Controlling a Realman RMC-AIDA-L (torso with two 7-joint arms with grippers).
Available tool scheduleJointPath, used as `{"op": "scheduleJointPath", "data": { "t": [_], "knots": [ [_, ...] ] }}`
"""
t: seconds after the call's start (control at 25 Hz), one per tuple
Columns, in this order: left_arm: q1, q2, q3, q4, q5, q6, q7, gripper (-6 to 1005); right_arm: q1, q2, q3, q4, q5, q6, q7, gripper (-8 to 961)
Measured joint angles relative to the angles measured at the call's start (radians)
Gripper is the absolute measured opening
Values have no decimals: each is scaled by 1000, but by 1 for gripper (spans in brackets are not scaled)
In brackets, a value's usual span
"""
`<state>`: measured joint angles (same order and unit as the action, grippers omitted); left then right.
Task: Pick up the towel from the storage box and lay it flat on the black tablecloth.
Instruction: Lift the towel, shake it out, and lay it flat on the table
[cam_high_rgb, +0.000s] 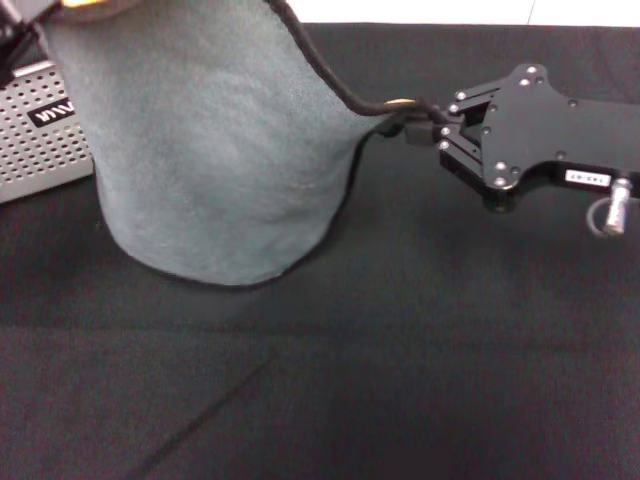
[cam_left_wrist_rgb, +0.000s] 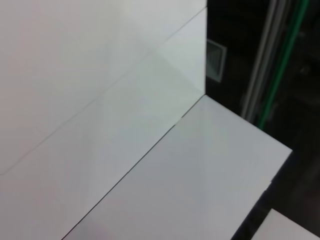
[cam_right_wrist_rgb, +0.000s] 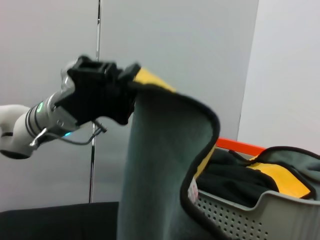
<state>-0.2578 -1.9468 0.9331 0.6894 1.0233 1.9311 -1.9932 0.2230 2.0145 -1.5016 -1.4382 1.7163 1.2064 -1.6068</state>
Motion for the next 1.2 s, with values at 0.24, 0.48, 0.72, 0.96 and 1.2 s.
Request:
{"op": "scheduleJointPath", "data": {
  "t": [0.24,0.48,0.72,0.96,1.2],
  "knots": [
    [45,15,0,7,38,7,-42,20,-64,-2,3,-116,-29,41,98,9],
    [57,22,-1,15,109,41,-105,20,-81,-2,4,-228,-131,63,255,9],
    [68,24,-4,16,136,53,-163,20,-133,-2,28,-326,-137,115,305,10],
    [95,17,-21,18,102,101,-202,20,-158,-2,69,-408,-134,193,385,10],
    [140,15,-20,18,99,103,-217,20,-171,-1,80,-475,-132,254,449,10]
  ]
}}
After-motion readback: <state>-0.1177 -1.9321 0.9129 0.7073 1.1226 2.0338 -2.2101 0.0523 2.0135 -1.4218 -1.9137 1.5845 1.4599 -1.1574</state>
